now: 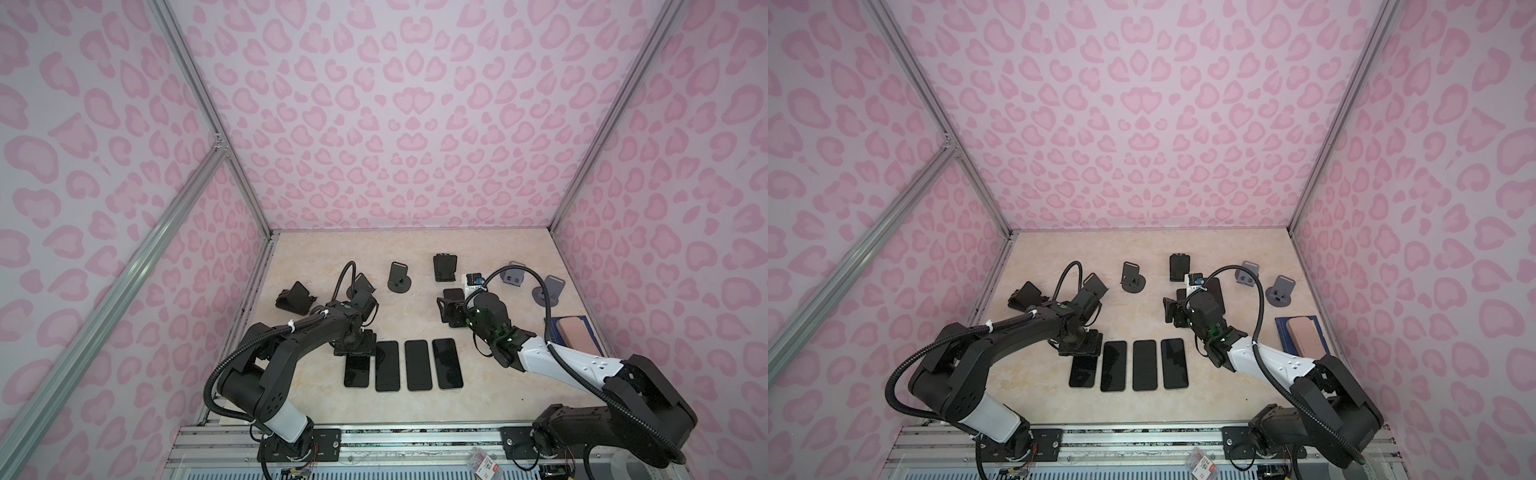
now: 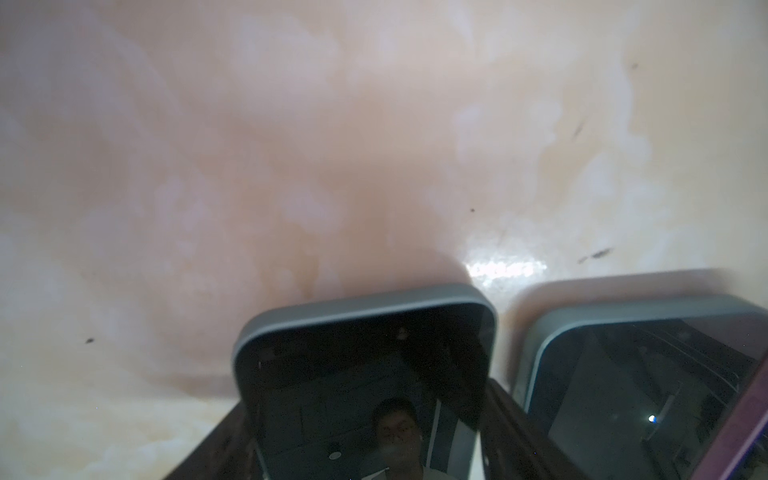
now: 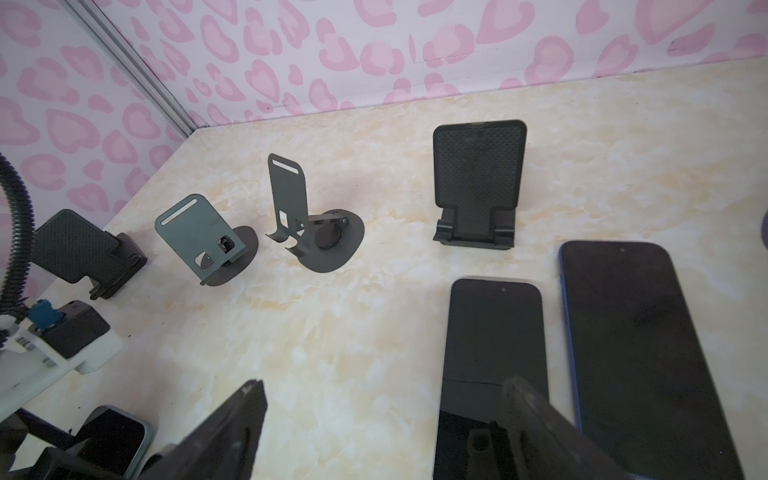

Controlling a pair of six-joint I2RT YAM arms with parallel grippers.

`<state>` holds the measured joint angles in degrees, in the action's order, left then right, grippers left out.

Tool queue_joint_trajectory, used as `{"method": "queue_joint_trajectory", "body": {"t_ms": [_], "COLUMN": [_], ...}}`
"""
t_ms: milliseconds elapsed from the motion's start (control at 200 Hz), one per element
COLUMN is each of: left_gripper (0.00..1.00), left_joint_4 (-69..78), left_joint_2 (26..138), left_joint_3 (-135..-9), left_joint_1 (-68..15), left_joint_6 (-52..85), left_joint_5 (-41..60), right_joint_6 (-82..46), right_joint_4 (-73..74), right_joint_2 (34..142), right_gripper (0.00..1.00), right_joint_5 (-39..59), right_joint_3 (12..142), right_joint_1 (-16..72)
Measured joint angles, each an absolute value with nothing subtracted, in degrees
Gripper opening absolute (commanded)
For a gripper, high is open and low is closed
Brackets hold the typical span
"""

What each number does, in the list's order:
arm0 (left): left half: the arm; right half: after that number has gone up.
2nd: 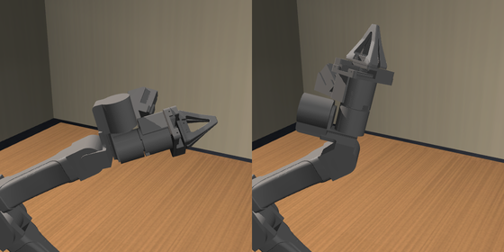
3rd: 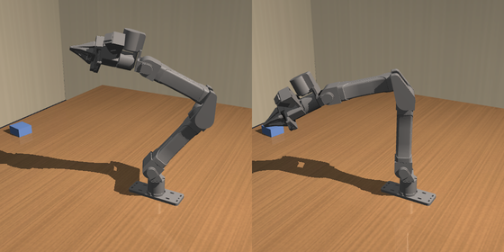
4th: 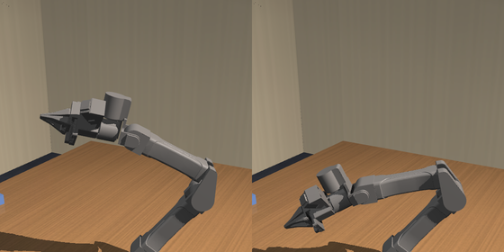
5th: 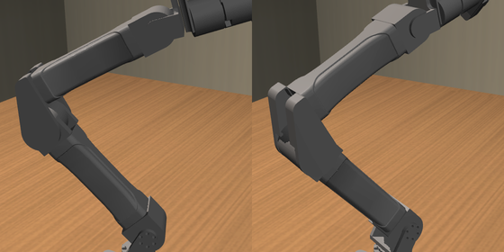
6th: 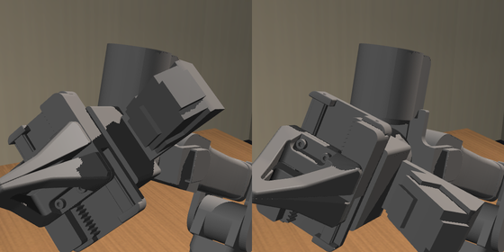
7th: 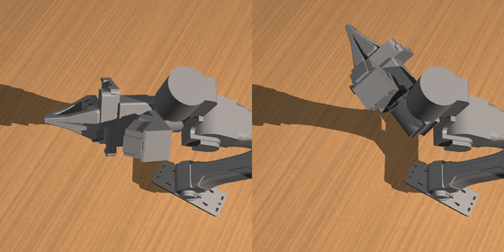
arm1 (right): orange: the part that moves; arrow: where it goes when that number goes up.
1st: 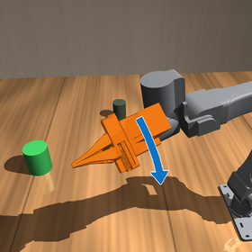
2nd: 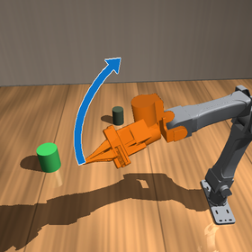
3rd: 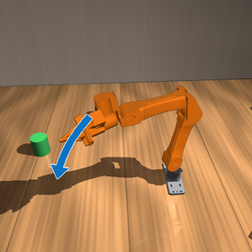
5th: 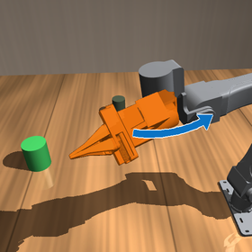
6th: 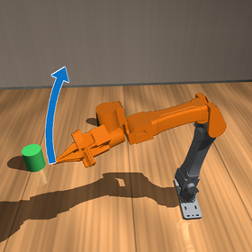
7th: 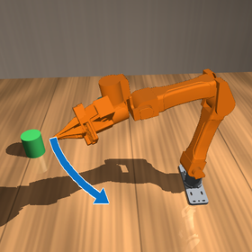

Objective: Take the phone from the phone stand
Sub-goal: 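Lay the silver-edged phone flat at the end of the row and open the left gripper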

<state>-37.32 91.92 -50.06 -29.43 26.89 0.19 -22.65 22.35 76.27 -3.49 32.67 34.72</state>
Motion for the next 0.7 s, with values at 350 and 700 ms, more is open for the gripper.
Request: {"method": "queue_joint_trajectory", "body": {"t_ms": [350,700], "left_gripper": [0.82,0.86], "left_joint_4": [-37.5,-40.9], "left_joint_2": [91.6,85.5], "left_joint_3": [-50.7,-56.9], "left_joint_1": [-29.4,-29.2], "left_joint_6": [26.3,25.5], "left_joint_5": [0.5,-1.4], "right_joint_6": [-22.2,-21.8], "right_joint_4": [22.3,21.1], "right_joint_2": [74.8,74.0], "right_gripper": [0.91,0.91], "right_joint_5": [-3.9,-4.4], "right_joint_3": [32.7,32.5], "right_joint_1": [34.7,34.7]}}
